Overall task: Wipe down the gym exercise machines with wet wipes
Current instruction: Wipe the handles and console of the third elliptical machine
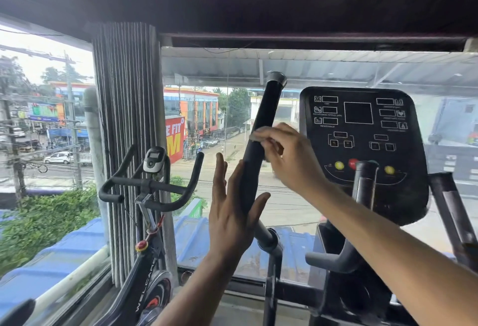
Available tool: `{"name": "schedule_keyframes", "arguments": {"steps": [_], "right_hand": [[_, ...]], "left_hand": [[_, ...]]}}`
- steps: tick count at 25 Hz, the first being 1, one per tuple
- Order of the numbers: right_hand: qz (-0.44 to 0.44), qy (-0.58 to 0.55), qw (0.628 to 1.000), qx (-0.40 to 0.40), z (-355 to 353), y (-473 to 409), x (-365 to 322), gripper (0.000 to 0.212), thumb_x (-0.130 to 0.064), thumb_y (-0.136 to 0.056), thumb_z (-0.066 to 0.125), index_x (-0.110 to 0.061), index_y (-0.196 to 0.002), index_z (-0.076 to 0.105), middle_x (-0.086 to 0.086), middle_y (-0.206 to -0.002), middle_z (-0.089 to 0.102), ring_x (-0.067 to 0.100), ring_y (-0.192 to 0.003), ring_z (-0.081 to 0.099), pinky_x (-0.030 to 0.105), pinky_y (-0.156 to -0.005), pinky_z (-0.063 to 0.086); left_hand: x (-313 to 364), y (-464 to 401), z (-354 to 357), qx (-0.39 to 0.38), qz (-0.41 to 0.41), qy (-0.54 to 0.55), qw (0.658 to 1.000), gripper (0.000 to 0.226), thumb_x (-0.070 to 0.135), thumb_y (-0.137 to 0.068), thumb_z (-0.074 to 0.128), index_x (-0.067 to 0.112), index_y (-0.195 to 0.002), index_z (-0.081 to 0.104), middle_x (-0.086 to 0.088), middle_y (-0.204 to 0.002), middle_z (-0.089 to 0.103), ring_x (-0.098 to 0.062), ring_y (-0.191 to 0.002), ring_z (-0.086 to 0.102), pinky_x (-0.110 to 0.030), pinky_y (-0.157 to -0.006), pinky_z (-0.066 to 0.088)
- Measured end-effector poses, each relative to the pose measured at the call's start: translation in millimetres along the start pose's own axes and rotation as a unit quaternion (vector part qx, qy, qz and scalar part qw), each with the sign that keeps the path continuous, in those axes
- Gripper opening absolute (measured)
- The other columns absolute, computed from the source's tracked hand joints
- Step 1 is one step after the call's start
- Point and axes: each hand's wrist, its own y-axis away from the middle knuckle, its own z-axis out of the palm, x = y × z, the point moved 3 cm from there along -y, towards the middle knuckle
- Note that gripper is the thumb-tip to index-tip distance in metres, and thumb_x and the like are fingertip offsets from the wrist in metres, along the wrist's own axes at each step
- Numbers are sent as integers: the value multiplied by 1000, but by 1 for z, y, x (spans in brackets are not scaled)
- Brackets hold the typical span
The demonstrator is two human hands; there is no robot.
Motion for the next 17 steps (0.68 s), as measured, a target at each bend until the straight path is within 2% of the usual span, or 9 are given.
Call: {"name": "schedule_keyframes", "arguments": {"steps": [3,5,7,10,12,13,15,17], "right_hand": [[-13,-25,1000,-5,-2,6,2,25,-1,-97,62,-13,-113,76,6,-101,67,18,-78,66,32,-75,56],[10,-25,999,45,-5,-10,12,26,0,-96,63,-16,-110,78,3,-102,69,15,-81,67,32,-76,57],[21,-22,997,75,-1,-13,10,26,1,-96,62,-16,-109,78,2,-103,69,9,-85,67,28,-79,57],[6,-23,1000,7,2,6,1,24,-1,-98,62,-15,-110,77,2,-102,67,13,-82,66,27,-75,56],[-8,-11,998,-61,-16,-10,-1,22,-5,-98,64,-16,-112,77,3,-97,65,14,-75,66,30,-72,56],[-16,28,996,-86,-24,-28,-1,21,-7,-98,64,-15,-113,76,3,-96,65,14,-74,64,29,-71,55],[-33,153,978,-139,-30,-73,-2,19,-11,-100,62,-8,-115,74,3,-100,64,16,-84,63,31,-79,51],[-38,242,942,-230,-21,-102,-9,21,-13,-103,55,-1,-106,73,7,-105,66,22,-99,63,33,-90,45]], "left_hand": [[0,0,1,9,2,-3,1000,71,64,-102,49,19,-156,39,-3,-174,13,-23,-159,23,-10,-118,23],[-1,0,1,4,-6,-4,1000,72,64,-102,49,17,-156,42,-4,-174,14,-22,-159,24,-9,-118,21],[0,0,-1,-1,-7,-5,1000,73,66,-101,49,18,-156,42,-5,-174,13,-20,-159,24,-5,-115,20],[-2,1,-1,-3,3,-4,1000,72,68,-99,49,28,-157,36,-3,-174,16,-9,-159,18,-3,-112,24],[-4,4,0,0,12,-32,999,72,72,-98,47,41,-161,27,6,-174,16,-2,-156,17,-17,-111,35],[-5,5,0,6,17,-47,999,73,73,-98,47,46,-162,23,9,-173,16,-5,-155,21,-28,-111,42],[-7,8,2,29,23,-65,997,74,72,-99,47,47,-163,19,7,-174,16,-17,-154,30,-47,-109,50],[-7,10,3,43,22,-70,996,73,71,-100,46,45,-163,20,1,-174,16,-27,-153,33,-54,-105,52]]}}
